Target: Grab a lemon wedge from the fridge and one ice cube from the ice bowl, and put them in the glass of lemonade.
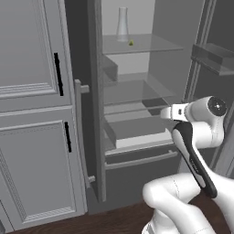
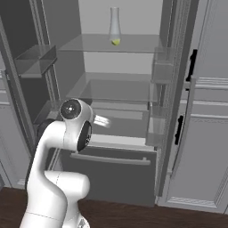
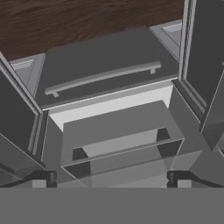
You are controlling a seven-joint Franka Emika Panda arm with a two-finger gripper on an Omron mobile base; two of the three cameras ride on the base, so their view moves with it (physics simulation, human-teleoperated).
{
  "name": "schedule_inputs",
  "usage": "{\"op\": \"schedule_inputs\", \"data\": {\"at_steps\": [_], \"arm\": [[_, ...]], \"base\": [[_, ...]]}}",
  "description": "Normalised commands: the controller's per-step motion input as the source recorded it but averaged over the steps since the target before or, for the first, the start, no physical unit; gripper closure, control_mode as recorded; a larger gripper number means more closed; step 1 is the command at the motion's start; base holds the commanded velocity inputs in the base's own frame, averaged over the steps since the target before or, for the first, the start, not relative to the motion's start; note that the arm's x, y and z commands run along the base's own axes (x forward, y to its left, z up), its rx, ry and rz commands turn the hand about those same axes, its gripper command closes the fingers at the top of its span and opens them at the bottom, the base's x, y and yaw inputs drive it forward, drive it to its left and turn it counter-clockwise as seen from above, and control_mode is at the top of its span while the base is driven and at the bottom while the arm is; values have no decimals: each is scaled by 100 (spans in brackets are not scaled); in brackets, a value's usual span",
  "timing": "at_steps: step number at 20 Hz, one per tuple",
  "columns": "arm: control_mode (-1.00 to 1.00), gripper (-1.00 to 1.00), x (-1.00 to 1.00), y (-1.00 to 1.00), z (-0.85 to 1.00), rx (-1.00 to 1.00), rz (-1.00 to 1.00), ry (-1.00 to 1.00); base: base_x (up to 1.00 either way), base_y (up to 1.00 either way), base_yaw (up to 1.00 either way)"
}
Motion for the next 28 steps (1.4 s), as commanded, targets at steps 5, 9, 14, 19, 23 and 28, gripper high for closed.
{"op": "schedule_inputs", "data": {"at_steps": [5,9,14,19,23,28], "arm": [[100,-100,0,0,0,0,0,0],[100,-100,0,0,0,0,0,0],[100,-100,0,0,0,0,0,0],[100,-100,0,0,0,0,0,0],[-100,-100,3,-9,22,0,0,0],[-100,-100,0,20,63,-5,0,0]], "base": [[65,-1,0],[90,-5,0],[87,-21,0],[56,-36,0],[0,0,0],[0,0,0]]}}
